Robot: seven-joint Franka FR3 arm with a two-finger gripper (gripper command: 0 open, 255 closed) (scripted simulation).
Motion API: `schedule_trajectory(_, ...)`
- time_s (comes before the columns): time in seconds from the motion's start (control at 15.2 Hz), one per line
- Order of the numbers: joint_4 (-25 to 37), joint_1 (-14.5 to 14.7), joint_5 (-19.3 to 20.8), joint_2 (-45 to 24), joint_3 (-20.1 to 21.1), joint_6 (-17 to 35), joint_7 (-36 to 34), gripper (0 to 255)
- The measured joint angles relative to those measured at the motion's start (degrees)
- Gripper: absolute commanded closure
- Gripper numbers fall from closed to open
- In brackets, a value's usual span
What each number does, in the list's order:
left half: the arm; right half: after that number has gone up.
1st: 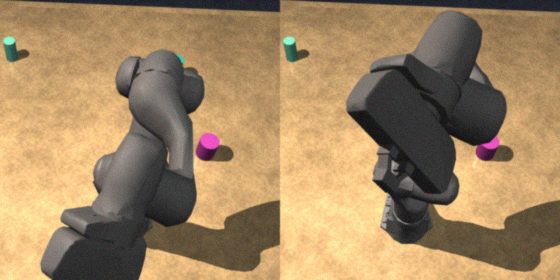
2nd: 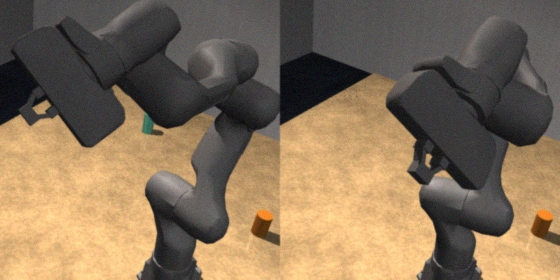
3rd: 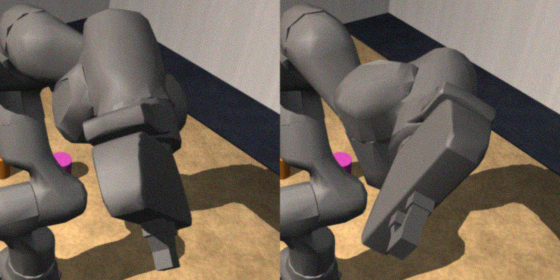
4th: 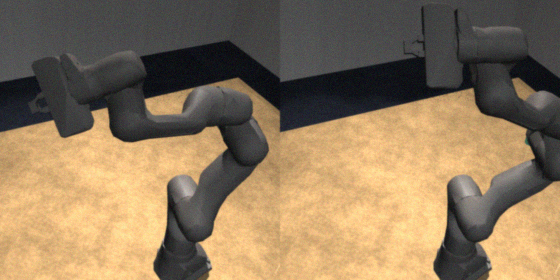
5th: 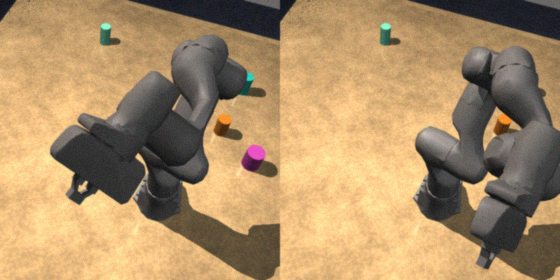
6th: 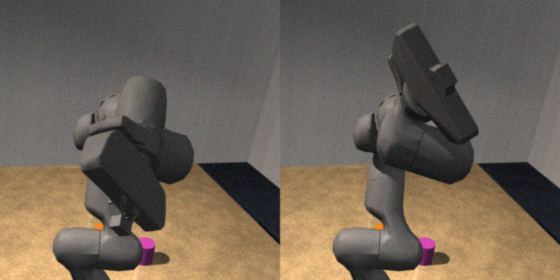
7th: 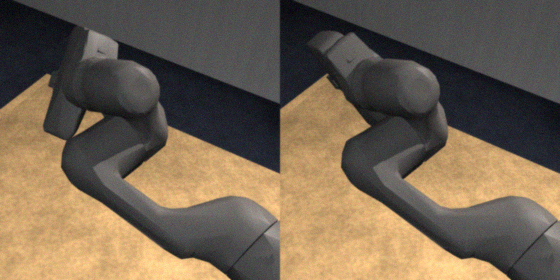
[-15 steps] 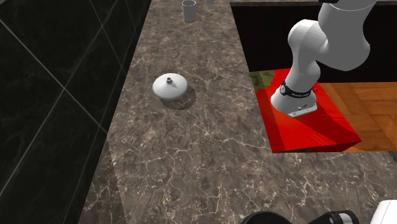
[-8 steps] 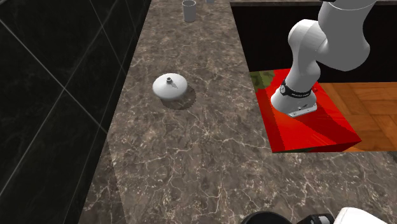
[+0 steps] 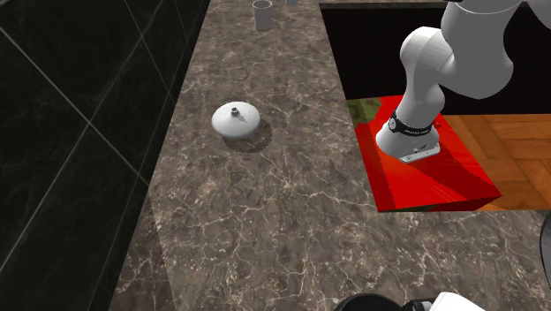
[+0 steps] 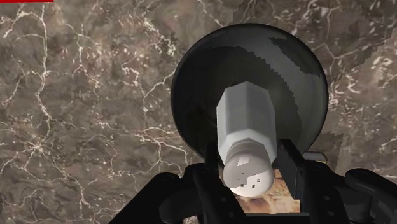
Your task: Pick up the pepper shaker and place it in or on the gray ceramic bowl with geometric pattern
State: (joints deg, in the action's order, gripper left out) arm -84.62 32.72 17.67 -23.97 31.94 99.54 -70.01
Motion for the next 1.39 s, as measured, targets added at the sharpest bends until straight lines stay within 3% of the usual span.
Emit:
schedule_trajectory(0.33,-0.1,0.0,0.0,-0.1,0.0,0.2,-0.1,255)
schedule_trajectory(0.4,-0.1,0.0,0.0,-0.1,0.0,0.2,-0.1,0)
schedule_trajectory(0.79,-0.1,0.0,0.0,-0.1,0.0,0.2,-0.1,0)
schedule_trajectory(1.12,7.4,1.5,0.1,-0.8,0.2,-6.5,0.4,0)
schedule_trajectory(1.39,8.3,1.7,0.1,-0.8,0.3,-7.4,0.4,0)
